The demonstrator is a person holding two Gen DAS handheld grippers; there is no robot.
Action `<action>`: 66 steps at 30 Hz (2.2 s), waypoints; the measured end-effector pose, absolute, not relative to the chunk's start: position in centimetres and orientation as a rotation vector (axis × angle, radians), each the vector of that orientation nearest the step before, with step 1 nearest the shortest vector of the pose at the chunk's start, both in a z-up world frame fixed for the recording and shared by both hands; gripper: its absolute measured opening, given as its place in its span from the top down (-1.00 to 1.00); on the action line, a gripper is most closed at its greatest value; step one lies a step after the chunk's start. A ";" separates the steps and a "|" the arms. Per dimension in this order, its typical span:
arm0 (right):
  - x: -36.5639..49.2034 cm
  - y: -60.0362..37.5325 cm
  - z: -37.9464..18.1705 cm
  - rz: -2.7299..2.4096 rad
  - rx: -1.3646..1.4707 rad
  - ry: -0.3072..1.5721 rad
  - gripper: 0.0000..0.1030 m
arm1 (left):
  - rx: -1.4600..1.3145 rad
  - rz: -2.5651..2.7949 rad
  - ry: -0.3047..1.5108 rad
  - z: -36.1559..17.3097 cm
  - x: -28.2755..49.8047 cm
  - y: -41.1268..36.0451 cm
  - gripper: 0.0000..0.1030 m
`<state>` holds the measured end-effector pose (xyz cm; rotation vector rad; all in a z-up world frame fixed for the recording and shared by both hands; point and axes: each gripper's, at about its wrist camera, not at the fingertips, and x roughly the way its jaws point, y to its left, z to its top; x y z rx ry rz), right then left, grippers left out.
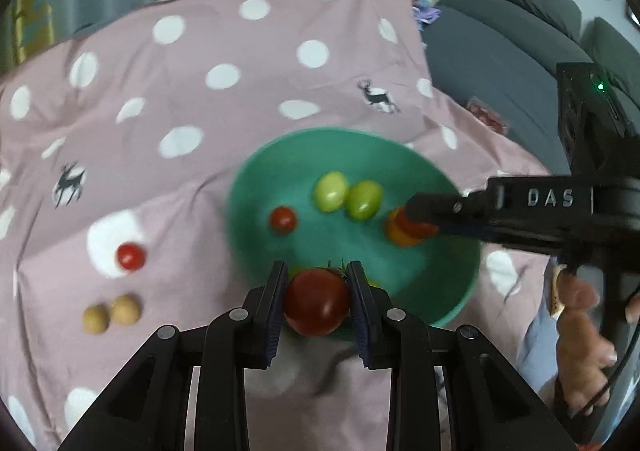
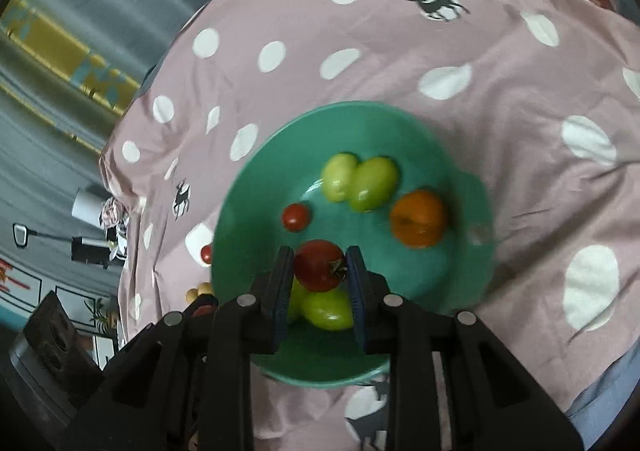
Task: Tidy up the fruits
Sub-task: 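Open the right tool to drop the cherry tomato into the bowl, then move the open right tool to the last cherry tomato, then close the right tool on the last cherry tomato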
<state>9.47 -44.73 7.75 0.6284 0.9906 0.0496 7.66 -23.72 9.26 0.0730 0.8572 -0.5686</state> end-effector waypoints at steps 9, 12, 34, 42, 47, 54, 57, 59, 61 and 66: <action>9.0 -45.7 8.2 0.082 0.636 0.964 0.44 | 0.087 -0.475 0.981 6.8 9.5 -26.9 0.42; 8.5 -46.2 7.9 0.079 0.657 0.979 0.28 | 0.063 -0.463 0.978 7.1 9.5 -26.3 0.15; 9.8 -35.0 11.0 0.443 0.774 0.930 -0.92 | -0.123 -0.231 0.842 6.9 5.2 -7.7 -0.93; 15.8 -25.9 6.5 0.466 0.656 1.121 -0.50 | -0.023 -0.189 0.778 5.5 3.7 -5.0 -0.93; 18.4 -24.9 3.0 0.329 0.613 1.208 -0.18 | 0.051 -0.238 0.738 4.7 5.6 -6.5 -0.93; 20.1 -24.9 1.5 0.294 0.575 1.252 0.02 | 0.000 -0.325 0.851 3.3 8.1 -6.5 -0.87; 21.5 -24.7 0.6 0.216 0.541 1.285 0.16 | -0.038 -0.295 0.858 3.1 8.1 -5.6 -0.87; 22.3 -24.2 -0.1 0.210 0.525 1.313 0.37 | -0.044 -0.298 0.861 3.0 8.1 -5.1 -0.87; 22.9 -24.0 -0.2 0.224 0.513 1.299 0.42 | -0.047 -0.261 0.847 2.9 8.2 -4.8 -0.87; 22.6 -24.8 -0.4 0.229 0.587 1.261 0.43 | -0.116 -0.267 0.902 2.0 9.2 -4.3 -0.87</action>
